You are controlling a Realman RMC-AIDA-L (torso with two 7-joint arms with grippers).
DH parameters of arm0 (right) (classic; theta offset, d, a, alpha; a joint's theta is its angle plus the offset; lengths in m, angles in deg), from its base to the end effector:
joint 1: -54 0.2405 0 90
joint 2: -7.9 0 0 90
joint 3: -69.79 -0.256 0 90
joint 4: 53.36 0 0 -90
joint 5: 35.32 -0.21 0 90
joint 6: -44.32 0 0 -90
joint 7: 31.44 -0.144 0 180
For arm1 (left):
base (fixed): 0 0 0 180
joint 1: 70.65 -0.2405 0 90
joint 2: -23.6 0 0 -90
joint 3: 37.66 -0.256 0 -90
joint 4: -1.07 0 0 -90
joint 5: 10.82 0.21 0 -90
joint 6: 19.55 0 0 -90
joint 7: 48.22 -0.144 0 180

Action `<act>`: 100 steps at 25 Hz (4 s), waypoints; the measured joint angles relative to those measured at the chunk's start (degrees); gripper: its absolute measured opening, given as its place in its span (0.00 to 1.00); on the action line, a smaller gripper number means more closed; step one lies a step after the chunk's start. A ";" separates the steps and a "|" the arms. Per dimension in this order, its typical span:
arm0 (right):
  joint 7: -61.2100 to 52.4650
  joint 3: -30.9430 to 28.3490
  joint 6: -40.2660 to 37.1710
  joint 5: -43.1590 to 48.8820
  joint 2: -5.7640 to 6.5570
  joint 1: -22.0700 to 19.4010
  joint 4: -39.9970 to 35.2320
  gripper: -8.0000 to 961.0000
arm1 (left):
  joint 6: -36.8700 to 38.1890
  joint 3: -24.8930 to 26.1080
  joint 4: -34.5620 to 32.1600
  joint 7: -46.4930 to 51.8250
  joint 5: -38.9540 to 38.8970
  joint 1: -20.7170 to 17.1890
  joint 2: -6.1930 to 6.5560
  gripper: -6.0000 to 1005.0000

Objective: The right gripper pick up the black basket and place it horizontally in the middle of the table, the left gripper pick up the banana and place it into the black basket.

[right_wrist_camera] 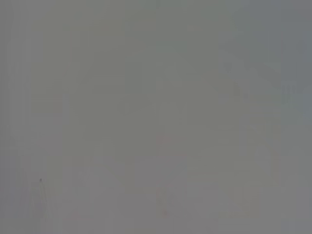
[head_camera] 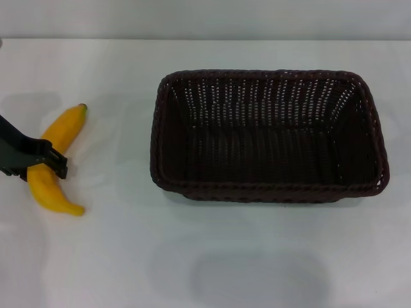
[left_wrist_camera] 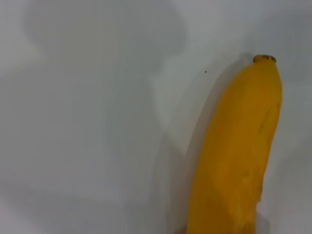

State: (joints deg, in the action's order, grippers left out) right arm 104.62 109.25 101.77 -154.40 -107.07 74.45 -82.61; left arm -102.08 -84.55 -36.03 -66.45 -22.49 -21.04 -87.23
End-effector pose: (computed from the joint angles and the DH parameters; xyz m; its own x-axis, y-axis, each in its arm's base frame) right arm 0.3667 0.3543 0.1119 0.7473 0.0084 -0.6645 -0.6564 -0.1464 -0.7401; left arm -0.2862 0.3966 0.0518 0.0912 0.9951 0.0371 0.8256 -0.0547 -0.5616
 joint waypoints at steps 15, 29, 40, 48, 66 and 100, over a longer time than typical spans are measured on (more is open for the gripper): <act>0.00 0.01 0.09 0.00 0.01 -0.05 -0.33 0.89 | -9.39 -0.03 -14.27 -6.53 -12.22 0.28 1.70 0.51; -0.37 -0.04 3.16 0.00 -0.07 -0.57 -0.27 0.89 | -21.39 -0.46 -25.71 -19.98 -38.54 5.00 -0.59 0.60; 0.05 -0.63 7.95 -1.59 -0.08 -2.73 0.05 0.89 | -16.02 -1.57 -24.38 -27.33 -41.60 1.58 -3.05 0.70; 4.40 -0.85 13.80 -2.67 -0.08 -3.04 2.58 0.89 | 1.45 -1.14 -29.25 -48.68 -58.11 -17.07 -4.04 0.88; 16.83 -0.88 22.19 -9.77 -0.23 -1.88 17.13 0.89 | -7.29 0.30 25.33 -136.39 -125.65 -39.82 -8.66 0.87; 23.24 -10.37 21.52 -9.64 -0.34 -1.48 25.32 0.89 | -2.50 -0.11 33.23 -143.59 -142.55 -31.25 -8.38 0.87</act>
State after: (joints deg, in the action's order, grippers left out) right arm 127.86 98.89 123.29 -164.04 -107.41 72.97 -57.29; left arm -104.58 -84.65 -2.81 -210.04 -165.04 -52.29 -95.61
